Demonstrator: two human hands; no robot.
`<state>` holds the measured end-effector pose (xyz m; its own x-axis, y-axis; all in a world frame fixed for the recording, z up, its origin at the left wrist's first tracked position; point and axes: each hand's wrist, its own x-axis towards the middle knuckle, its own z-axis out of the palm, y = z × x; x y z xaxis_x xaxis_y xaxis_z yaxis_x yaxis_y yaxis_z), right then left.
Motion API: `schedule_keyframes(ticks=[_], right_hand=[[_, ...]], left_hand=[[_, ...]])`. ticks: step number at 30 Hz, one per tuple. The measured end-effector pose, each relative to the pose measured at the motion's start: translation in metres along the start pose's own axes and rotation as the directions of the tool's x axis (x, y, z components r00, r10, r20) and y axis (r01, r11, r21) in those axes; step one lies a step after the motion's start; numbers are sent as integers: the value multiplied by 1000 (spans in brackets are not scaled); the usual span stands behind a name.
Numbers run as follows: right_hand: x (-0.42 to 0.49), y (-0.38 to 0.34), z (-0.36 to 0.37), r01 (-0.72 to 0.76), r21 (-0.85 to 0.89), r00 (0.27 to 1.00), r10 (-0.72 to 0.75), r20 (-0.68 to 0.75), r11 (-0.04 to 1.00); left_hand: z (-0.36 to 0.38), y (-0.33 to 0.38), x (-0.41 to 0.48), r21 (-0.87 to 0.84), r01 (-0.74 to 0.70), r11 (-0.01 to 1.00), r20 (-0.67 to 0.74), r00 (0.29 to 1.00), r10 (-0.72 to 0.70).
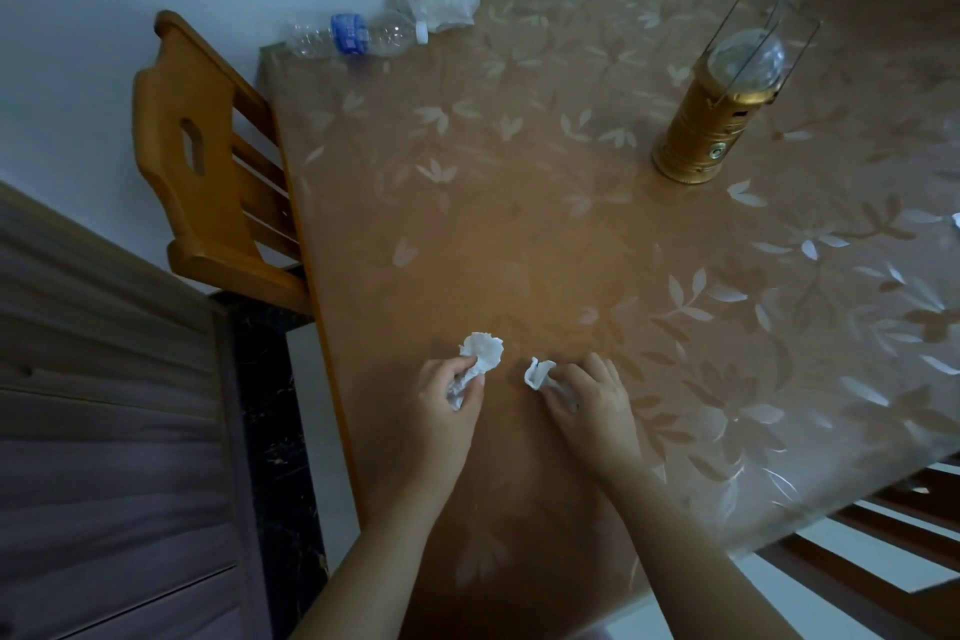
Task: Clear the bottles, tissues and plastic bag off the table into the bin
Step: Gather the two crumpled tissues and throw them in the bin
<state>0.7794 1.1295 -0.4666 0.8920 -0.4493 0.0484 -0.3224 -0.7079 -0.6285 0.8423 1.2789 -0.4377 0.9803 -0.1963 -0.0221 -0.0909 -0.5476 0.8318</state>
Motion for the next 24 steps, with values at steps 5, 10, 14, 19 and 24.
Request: schedule_keyframes(ticks=[5,10,14,19,24], right_hand=[[-1,-11,-9,-22,53,1000,23,-19,998],[-1,-26,-25,-12,90,995,21,-94,996],[-4,-39,-44,6,90,988,7,-152,996],[-16,-59,-76,58,82,974,-38,-225,995],[-38,-78,-106,76,94,952,-44,-304,993]], left_hand=[[-4,6,-4,-63,-3,998,5,1000,3],[-10,17,-7,-95,-59,994,-8,998,59],[-18,30,-10,-118,-123,985,-17,992,122],[-33,54,-21,-149,-210,966,-6,977,211],[-52,75,-40,-188,-289,939,-11,956,292]])
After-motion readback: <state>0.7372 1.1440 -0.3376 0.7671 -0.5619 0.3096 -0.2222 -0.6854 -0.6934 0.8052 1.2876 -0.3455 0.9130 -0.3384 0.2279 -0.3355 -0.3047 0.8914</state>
